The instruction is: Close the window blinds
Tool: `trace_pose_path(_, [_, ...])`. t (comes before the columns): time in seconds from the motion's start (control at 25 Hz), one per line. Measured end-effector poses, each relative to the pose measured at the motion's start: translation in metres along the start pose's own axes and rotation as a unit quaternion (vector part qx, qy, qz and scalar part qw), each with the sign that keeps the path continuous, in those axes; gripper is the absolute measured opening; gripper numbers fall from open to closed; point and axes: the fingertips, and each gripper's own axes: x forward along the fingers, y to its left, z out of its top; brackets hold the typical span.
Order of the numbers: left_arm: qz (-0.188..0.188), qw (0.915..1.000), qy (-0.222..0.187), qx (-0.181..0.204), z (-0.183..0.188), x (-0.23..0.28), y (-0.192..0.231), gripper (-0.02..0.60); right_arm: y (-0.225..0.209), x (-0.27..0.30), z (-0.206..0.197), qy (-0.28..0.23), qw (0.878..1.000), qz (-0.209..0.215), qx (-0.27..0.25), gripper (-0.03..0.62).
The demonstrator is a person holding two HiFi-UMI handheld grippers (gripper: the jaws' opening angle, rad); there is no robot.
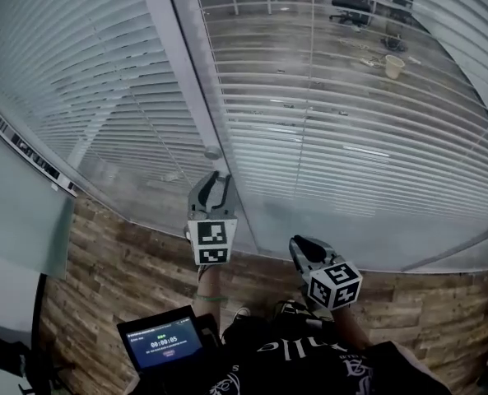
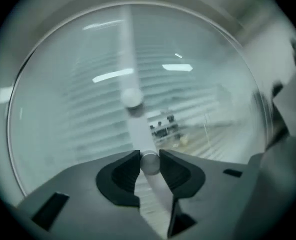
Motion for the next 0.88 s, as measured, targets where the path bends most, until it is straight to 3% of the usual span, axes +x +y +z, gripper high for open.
trace_pose_path(0.04, [0.01,0.9896,0.023,0.142,-0.001,0.003,-0.003,0.124,-0.001,0.002,0.001,0.005,1.0,0.0,-0.007,0.048])
trace_pose_path(0.08, [0.014,0.967,0.037,0.252,-0.002,0.004,-0.006,0.124,-0.002,0.003,0.0,0.009,1.0,0.0,-0.013,0.048])
trace_pose_path(0.12, [0.012,0.9499,0.038,0.31,-0.004,0.005,-0.008,0.124,-0.003,0.005,-0.002,0.013,1.0,0.001,-0.014,0.048])
trace_pose_path(0.16, [0.007,0.9501,0.03,0.31,-0.006,0.005,-0.008,0.124,-0.003,0.007,-0.005,0.016,1.0,0.004,-0.01,0.048])
trace_pose_path(0.2, [0.0,0.9657,0.02,0.259,-0.006,0.004,-0.007,0.124,-0.002,0.009,-0.009,0.018,1.0,0.008,-0.004,0.048])
trace_pose_path(0.24, [-0.009,0.9859,0.01,0.167,-0.006,0.002,-0.007,0.124,-0.002,0.009,-0.012,0.018,1.0,0.013,0.002,0.048])
trace_pose_path(0.28, [-0.02,0.9986,-0.004,0.048,-0.004,-0.002,-0.008,0.124,0.0,0.009,-0.016,0.018,1.0,0.017,0.006,0.048])
trace_pose_path(0.32, [-0.03,0.9964,-0.021,-0.077,-0.001,-0.006,-0.009,0.147,0.002,0.009,-0.019,0.017,1.0,0.021,0.008,0.048])
trace_pose_path(0.36, [-0.036,0.9807,-0.041,-0.188,0.002,-0.01,-0.007,0.177,0.004,0.008,-0.021,0.017,1.0,0.024,0.008,0.048])
trace_pose_path(0.4, [-0.036,0.9598,-0.057,-0.272,0.005,-0.013,-0.004,0.189,0.006,0.007,-0.022,0.017,0.999,0.026,0.009,0.048])
trace_pose_path(0.44, [-0.031,0.9418,-0.065,-0.328,0.005,-0.014,0.001,0.188,0.008,0.008,-0.02,0.017,0.999,0.028,0.01,0.048])
trace_pose_path(0.48, [-0.023,0.9301,-0.066,-0.361,0.004,-0.013,0.007,0.186,0.01,0.009,-0.018,0.018,0.999,0.029,0.011,0.048])
trace_pose_path(0.52, [-0.016,0.9256,-0.062,-0.373,0.002,-0.01,0.013,0.13,0.012,0.011,-0.015,0.018,0.999,0.03,0.012,0.048])
trace_pose_path(0.56, [-0.012,0.9288,-0.055,-0.366,0.002,-0.008,0.017,0.126,0.013,0.014,-0.013,0.019,0.999,0.029,0.013,0.048])
trace_pose_path(0.6, [-0.008,0.9407,-0.044,-0.336,0.002,-0.005,0.019,0.125,0.012,0.016,-0.013,0.02,0.999,0.028,0.014,0.048])
trace_pose_path(0.64, [-0.004,0.9611,-0.028,-0.275,0.002,-0.004,0.017,0.124,0.011,0.016,-0.013,0.02,0.999,0.026,0.014,0.048])
trace_pose_path(0.68, [0.002,0.9843,-0.008,-0.176,0.0,-0.003,0.013,0.124,0.01,0.015,-0.014,0.021,0.999,0.022,0.014,0.048])
trace_pose_path(0.72, [0.012,0.9988,0.013,-0.046,-0.001,-0.003,0.007,0.124,0.008,0.013,-0.015,0.021,1.0,0.018,0.013,0.048])
trace_pose_path(0.76, [0.021,0.9948,0.031,0.094,-0.001,-0.004,0.0,0.124,0.006,0.01,-0.016,0.021,1.0,0.014,0.012,0.048])
trace_pose_path(0.8, [0.028,0.9763,0.041,0.211,-0.001,-0.005,-0.006,0.124,0.004,0.007,-0.017,0.021,1.0,0.01,0.01,0.048])
trace_pose_path(0.84, [0.029,0.9597,0.041,0.276,0.0,-0.005,-0.01,0.124,0.002,0.005,-0.017,0.021,1.0,0.007,0.01,0.048])
trace_pose_path(0.88, [0.027,0.9576,0.034,0.285,0.0,-0.005,-0.011,0.124,0.001,0.006,-0.017,0.021,1.0,0.005,0.012,0.048])
